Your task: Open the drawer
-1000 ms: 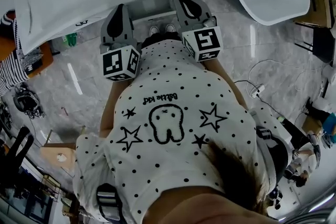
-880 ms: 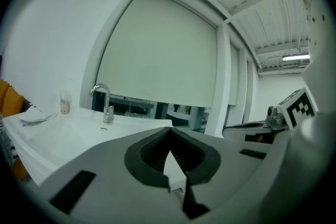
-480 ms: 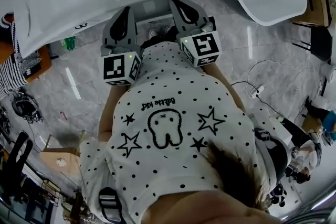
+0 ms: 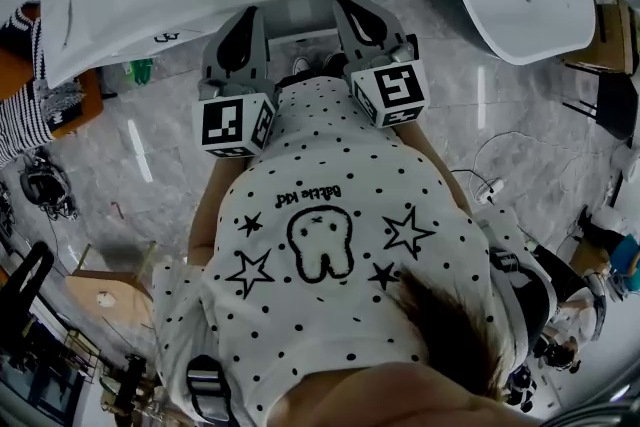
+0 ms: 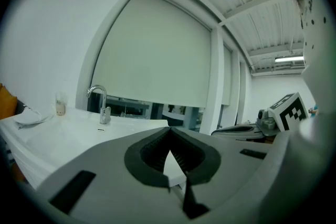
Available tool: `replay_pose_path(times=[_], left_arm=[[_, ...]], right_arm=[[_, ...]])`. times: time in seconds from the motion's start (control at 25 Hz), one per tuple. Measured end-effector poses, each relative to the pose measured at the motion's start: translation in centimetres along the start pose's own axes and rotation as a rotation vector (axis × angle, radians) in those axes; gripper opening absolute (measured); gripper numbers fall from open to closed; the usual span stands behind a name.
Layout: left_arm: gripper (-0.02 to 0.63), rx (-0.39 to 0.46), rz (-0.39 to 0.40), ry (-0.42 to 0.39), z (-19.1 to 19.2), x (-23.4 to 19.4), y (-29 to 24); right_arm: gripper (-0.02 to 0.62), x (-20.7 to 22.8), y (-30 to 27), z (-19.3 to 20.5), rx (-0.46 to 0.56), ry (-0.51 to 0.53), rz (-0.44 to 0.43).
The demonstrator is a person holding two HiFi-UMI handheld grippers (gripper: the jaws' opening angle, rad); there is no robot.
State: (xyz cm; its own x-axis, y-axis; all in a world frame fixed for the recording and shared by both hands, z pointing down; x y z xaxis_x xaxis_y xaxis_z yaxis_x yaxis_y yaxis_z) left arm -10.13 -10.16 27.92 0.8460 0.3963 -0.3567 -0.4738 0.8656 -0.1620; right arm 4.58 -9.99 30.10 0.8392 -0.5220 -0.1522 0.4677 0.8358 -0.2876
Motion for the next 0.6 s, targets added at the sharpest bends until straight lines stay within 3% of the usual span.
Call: replay_pose_path(times=[0.2,0.6], left_arm=[[0.005,0.018,-0.017,-0.006,0.1,-1.4,0.5],[0.005,0.016,-0.009,-0.014,-0.2,-0.2,-0.1]], right_arm=[[0.014,-0.7,-0.8,0.1,0.026,-0.009,-0.005],[0.014,-0.3,-0.3,0.2,0.002,0.014,-0.013]])
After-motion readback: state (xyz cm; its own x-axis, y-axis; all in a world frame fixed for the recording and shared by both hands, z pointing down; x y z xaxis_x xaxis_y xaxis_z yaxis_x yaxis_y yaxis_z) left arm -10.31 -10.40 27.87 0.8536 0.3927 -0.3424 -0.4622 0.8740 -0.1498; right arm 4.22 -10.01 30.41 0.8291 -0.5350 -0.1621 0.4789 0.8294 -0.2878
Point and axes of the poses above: the fingertips, and each gripper's own axes: y backward along the fingers, x to its right, z out of its underside, the point moved 3 cm from there along y, backward along the fingers, and after that the axes turned 10 degrees about y, right-handed, at the moved point
